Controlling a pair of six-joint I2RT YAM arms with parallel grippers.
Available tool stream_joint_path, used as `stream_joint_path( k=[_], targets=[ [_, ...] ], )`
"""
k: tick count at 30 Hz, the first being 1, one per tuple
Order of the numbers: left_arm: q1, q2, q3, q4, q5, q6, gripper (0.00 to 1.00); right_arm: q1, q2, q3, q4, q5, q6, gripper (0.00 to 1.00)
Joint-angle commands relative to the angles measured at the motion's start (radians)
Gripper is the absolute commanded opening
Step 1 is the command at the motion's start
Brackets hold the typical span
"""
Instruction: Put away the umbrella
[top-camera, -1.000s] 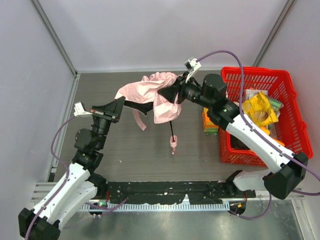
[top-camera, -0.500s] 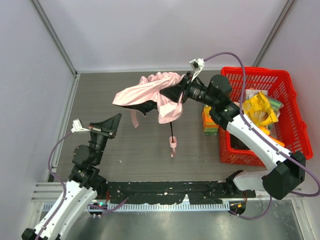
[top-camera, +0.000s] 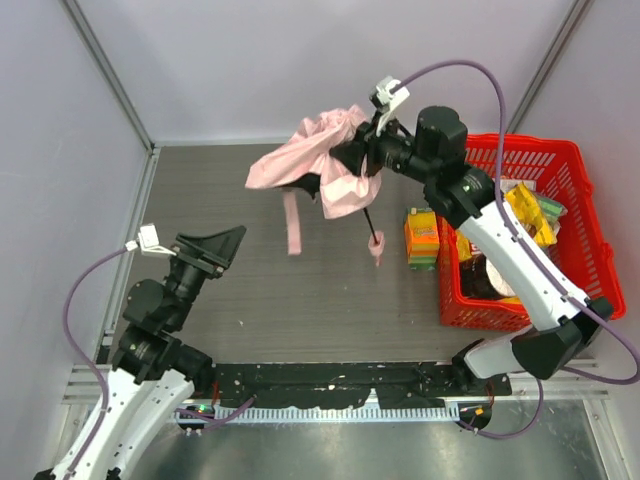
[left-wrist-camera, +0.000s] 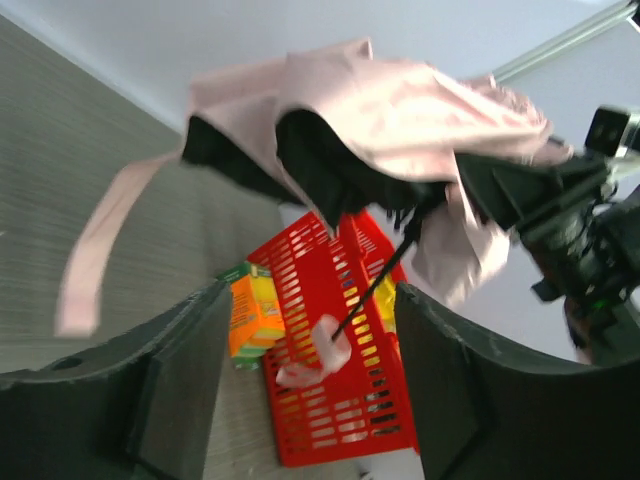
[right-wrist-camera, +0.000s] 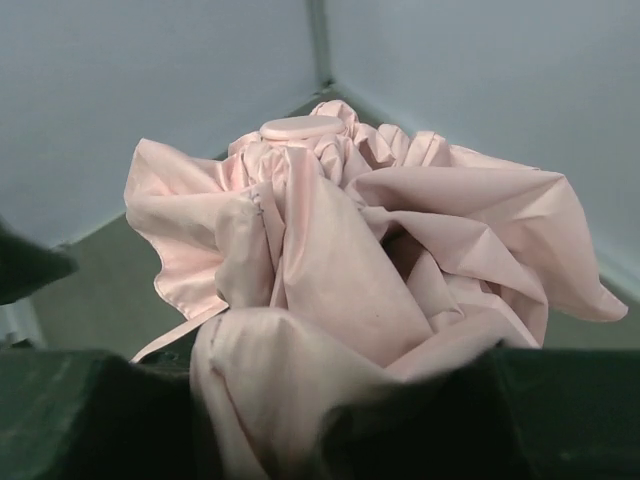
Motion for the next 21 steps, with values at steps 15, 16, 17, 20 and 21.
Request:
stream_joint_path(
  k=[15, 16, 17, 20, 21],
  targets=[
    [0.004, -0.163, 0.355, -0.665, 0.023, 0.258, 1.0, 0.142, 0.359, 0.145, 0.212, 0.862, -1.247, 0.01],
    [0.004, -0.18, 0.356, -0.68, 0.011, 0.262, 1.0, 0.17, 0.376, 0.112, 0.294, 0.89, -1.277, 0.01],
    [0.004, -0.197, 0.358, -0.69, -0.004, 0.262, 1.0, 0.184, 0.409, 0.052, 0.327, 0.935, -1.338, 0.01],
    [0.004, -0.231, 0.36, -0.706, -0.02, 0.258, 1.0, 0.266, 0.468, -0.039, 0.461, 0.996, -1.387, 0.01],
    [0.004, -0.24, 0.36, -0.71, -0.023, 0.256, 1.0, 0.282, 0.5, -0.069, 0.469, 1.027, -1.386, 0.01]
  ],
)
